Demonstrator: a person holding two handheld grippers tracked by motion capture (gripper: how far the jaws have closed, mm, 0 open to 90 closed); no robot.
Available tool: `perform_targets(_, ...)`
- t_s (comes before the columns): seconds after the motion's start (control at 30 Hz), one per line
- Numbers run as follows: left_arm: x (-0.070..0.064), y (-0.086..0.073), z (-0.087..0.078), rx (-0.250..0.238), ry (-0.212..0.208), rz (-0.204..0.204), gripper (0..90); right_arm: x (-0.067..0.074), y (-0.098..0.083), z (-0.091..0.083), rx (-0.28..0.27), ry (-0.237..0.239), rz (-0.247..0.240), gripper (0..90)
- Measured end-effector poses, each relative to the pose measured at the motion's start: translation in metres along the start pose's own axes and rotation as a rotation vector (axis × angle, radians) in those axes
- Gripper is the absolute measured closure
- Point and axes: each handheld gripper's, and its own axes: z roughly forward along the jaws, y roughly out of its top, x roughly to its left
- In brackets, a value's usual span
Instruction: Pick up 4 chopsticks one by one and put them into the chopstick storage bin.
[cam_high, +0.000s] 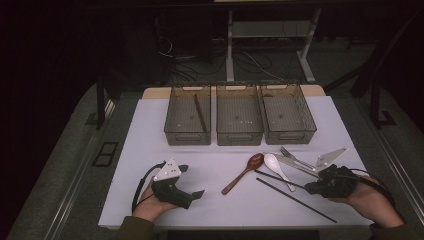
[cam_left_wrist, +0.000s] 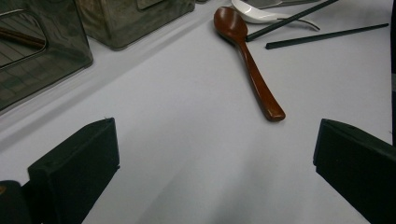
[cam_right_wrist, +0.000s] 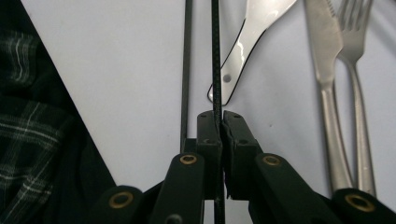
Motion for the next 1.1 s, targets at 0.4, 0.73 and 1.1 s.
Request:
perform_targets(0.4, 0.000, 0.000, 0.000, -0.002, 0.001, 0.000, 0.0, -0.001, -0.002, -0.021, -0.112, 0.017, 0.018, 85.8)
perform_targets(0.73, 0.000, 0.000, 0.001, 0.002, 0.000, 0.003, 0.0, -0.004, 0.000, -0.037, -0.216, 0.048, 0.012, 85.8)
perform_targets(1.1, 0.001, 0.000, 0.001, 0.000, 0.003, 0.001, 0.0, -0.017, 0.014, -0.028, -0.332, 0.071, 0.021, 85.7)
